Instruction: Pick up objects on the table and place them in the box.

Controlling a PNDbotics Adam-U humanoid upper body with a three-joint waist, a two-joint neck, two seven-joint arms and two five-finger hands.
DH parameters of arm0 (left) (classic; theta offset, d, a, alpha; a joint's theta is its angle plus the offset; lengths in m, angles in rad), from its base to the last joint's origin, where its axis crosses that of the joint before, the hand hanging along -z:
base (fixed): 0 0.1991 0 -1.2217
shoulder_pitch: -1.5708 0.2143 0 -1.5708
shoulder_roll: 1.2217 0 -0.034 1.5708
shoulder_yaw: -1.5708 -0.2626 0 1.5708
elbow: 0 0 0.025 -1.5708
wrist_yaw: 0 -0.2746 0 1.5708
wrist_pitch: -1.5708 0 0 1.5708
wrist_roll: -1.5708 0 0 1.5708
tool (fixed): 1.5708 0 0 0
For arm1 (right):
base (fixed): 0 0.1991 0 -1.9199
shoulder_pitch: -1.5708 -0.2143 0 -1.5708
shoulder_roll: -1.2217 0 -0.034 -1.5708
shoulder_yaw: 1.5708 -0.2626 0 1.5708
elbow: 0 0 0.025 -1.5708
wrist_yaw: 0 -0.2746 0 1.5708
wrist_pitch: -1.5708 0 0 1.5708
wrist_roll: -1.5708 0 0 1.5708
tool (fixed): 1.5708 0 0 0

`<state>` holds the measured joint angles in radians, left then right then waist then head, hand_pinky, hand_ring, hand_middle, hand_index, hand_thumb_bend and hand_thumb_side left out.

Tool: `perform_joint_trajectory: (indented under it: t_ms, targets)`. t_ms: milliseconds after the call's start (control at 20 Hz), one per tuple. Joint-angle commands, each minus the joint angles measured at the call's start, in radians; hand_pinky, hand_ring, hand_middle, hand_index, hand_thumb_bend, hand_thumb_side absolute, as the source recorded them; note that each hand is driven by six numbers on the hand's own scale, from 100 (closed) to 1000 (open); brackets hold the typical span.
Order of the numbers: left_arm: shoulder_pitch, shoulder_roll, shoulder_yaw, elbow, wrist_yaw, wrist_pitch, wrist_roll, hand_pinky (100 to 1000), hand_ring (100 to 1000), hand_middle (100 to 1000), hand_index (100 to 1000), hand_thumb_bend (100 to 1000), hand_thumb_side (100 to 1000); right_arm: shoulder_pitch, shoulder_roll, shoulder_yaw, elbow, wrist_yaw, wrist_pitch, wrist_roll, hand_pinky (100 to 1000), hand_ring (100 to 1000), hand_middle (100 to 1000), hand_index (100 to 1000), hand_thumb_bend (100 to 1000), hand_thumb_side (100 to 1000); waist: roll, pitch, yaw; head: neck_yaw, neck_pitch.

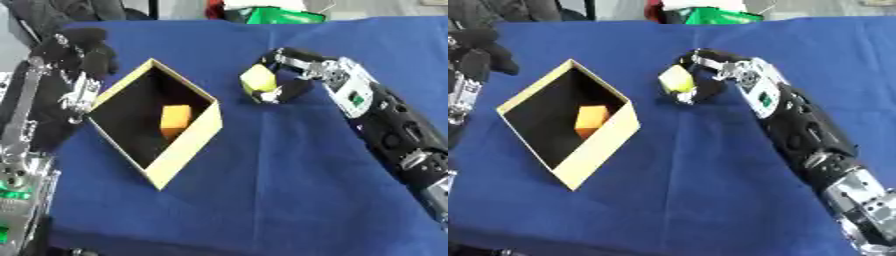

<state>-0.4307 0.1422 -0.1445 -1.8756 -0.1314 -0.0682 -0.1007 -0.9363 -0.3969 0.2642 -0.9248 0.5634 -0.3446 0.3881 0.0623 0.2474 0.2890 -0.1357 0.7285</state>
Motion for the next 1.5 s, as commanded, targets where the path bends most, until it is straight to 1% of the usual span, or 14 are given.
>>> perform_joint_trajectory:
  t_ms: [50,350,550,800,1050,1100,1150,1250,1400,1500]
  targets:
    - [-0.009,0.013,0.004,-0.017,0.001,-0.002,0.000,616,579,556,756,277,603,-0.023,-0.015,0.013,-0.086,-0.042,-0.001,-0.015,771,840,486,721,181,405,-0.001,-0.023,0.000,0.002,0.003]
    - [-0.007,0.013,0.002,-0.017,0.001,-0.003,-0.001,617,579,557,756,277,602,-0.032,-0.025,0.047,-0.231,-0.121,0.014,-0.010,771,836,485,721,174,402,-0.003,-0.033,0.002,0.002,0.002]
    - [-0.007,0.012,0.000,-0.017,0.002,-0.004,-0.003,617,579,557,756,278,600,-0.047,-0.018,0.064,-0.282,-0.165,0.028,0.006,772,833,485,721,173,404,-0.004,-0.038,0.006,-0.002,0.000]
    - [-0.009,0.008,-0.003,-0.019,0.005,-0.005,-0.006,615,579,557,756,278,598,-0.069,0.020,0.086,-0.291,-0.197,0.035,0.036,774,835,490,726,171,409,-0.005,-0.042,0.014,-0.011,-0.005]
    - [-0.011,0.005,-0.005,-0.024,0.010,-0.008,-0.008,615,579,557,756,278,594,-0.076,0.064,0.114,-0.279,-0.194,0.027,0.074,779,841,519,757,176,422,-0.005,-0.045,0.022,-0.021,-0.008]
    - [-0.011,0.004,-0.005,-0.025,0.011,-0.008,-0.008,615,579,557,756,278,594,-0.076,0.073,0.120,-0.278,-0.191,0.023,0.083,779,843,529,765,221,418,-0.006,-0.045,0.023,-0.022,-0.009]
    - [-0.012,0.003,-0.006,-0.025,0.012,-0.008,-0.009,615,579,557,756,279,594,-0.076,0.084,0.127,-0.278,-0.187,0.019,0.092,780,845,535,770,180,426,-0.006,-0.045,0.023,-0.023,-0.010]
    - [-0.013,0.001,-0.006,-0.026,0.013,-0.009,-0.009,615,579,556,755,279,593,-0.073,0.106,0.144,-0.279,-0.177,0.007,0.113,783,849,551,783,186,433,-0.006,-0.044,0.023,-0.025,-0.011]
    - [-0.014,-0.001,-0.007,-0.027,0.014,-0.009,-0.009,615,579,556,755,279,593,-0.062,0.135,0.166,-0.272,-0.156,-0.007,0.151,788,861,589,823,195,456,-0.008,-0.044,0.026,-0.028,-0.012]
    - [-0.015,-0.002,-0.007,-0.027,0.014,-0.008,-0.009,615,579,556,755,279,594,-0.054,0.154,0.174,-0.261,-0.139,-0.017,0.167,793,871,643,858,204,460,-0.008,-0.044,0.028,-0.029,-0.014]
